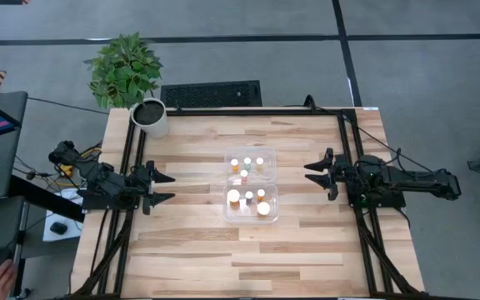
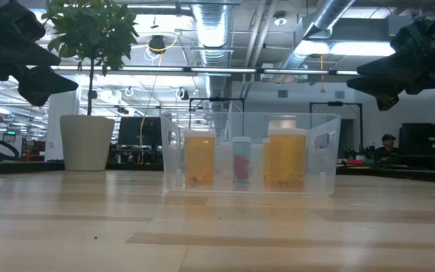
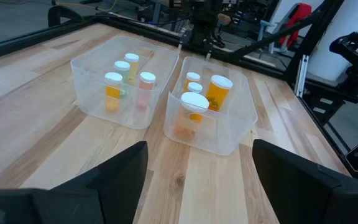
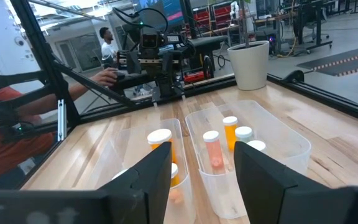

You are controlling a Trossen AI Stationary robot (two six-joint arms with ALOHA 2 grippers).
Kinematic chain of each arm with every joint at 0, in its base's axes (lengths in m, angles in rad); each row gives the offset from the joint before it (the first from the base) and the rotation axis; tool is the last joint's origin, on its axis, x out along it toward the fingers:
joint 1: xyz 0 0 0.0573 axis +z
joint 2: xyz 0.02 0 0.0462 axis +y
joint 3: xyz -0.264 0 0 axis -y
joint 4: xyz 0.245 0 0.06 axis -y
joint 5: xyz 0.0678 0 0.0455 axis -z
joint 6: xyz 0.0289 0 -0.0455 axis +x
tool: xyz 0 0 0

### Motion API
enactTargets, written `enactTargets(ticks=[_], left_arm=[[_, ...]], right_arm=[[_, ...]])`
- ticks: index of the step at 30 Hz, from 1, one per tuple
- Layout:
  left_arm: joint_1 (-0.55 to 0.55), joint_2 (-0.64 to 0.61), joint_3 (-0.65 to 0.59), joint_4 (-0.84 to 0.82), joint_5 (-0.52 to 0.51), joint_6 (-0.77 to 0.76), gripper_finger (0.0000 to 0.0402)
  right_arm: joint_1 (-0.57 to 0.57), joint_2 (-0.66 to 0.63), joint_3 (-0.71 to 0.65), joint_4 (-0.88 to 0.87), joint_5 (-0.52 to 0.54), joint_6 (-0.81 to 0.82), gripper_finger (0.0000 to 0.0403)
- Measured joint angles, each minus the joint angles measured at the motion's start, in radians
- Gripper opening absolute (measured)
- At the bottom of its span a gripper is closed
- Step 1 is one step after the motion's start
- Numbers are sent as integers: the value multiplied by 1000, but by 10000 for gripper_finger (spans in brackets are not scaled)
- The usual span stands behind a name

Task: Pick and place medicine bottles into bin by pill shape (circle, oval)
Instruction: Return to Home Position

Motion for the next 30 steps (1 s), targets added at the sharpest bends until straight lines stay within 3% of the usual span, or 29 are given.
enactTargets(ticks=[30], left_arm=[[0,0,0,0,0,0,283]], right_arm=[[0,0,0,0,0,0,181]])
